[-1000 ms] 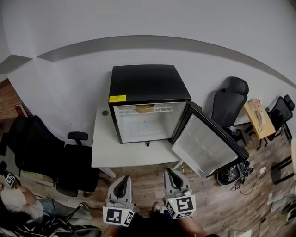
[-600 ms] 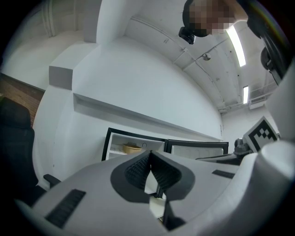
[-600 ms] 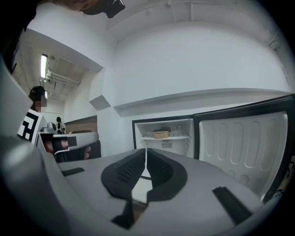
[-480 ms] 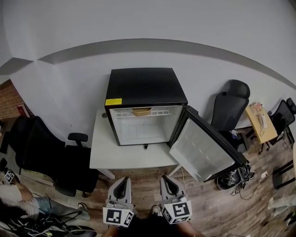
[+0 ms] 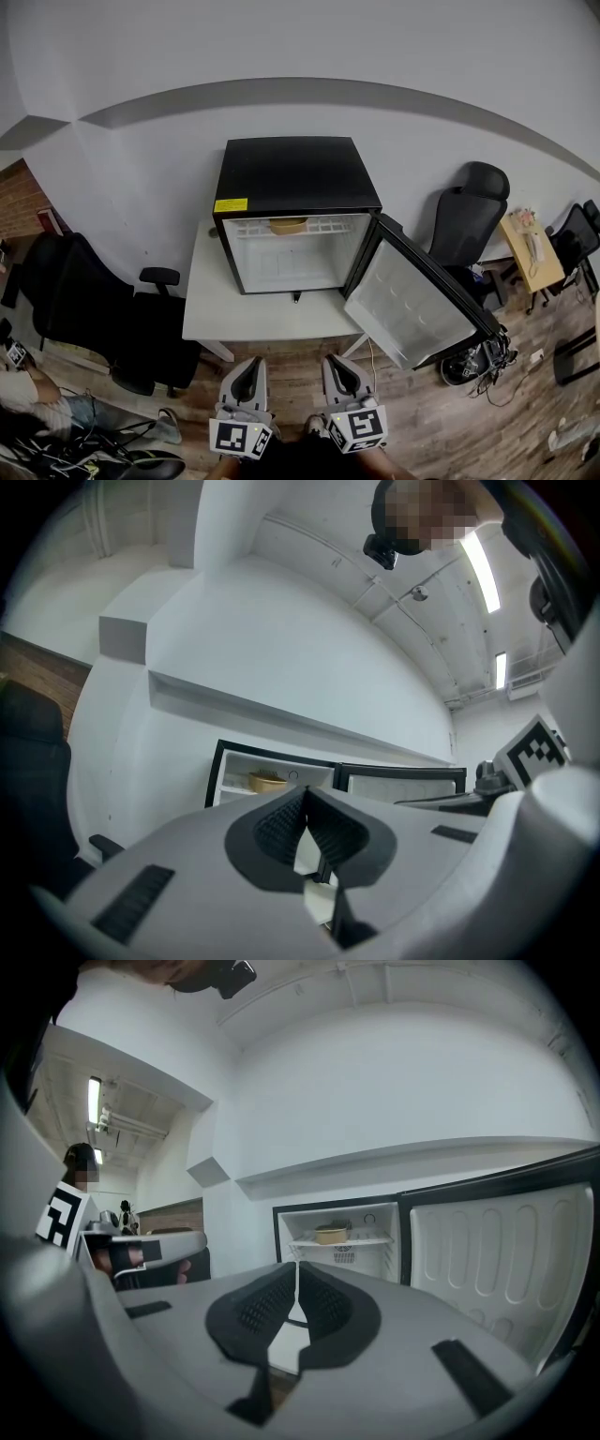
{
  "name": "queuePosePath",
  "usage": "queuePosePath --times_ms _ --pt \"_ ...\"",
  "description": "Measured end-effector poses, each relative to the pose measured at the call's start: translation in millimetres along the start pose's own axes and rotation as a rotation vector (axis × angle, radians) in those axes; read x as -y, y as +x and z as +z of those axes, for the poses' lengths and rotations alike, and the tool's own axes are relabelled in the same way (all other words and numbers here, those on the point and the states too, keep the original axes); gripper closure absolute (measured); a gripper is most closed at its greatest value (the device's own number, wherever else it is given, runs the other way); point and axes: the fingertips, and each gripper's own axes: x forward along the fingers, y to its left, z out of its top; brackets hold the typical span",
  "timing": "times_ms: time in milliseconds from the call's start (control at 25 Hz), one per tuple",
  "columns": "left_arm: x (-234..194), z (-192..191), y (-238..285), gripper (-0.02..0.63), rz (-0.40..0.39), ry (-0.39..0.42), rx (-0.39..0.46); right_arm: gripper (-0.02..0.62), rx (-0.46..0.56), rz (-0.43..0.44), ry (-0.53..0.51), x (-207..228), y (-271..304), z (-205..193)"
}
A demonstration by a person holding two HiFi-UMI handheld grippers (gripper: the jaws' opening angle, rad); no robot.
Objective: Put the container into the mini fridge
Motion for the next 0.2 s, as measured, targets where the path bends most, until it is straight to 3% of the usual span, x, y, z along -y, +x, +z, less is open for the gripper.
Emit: queuePosePath --times_ms 200 --pt "0.4 1.0 -0.9 0.598 0.000 0.002 0.001 0.572 -0.002 0.001 0.000 -1.0 -0.6 0.4"
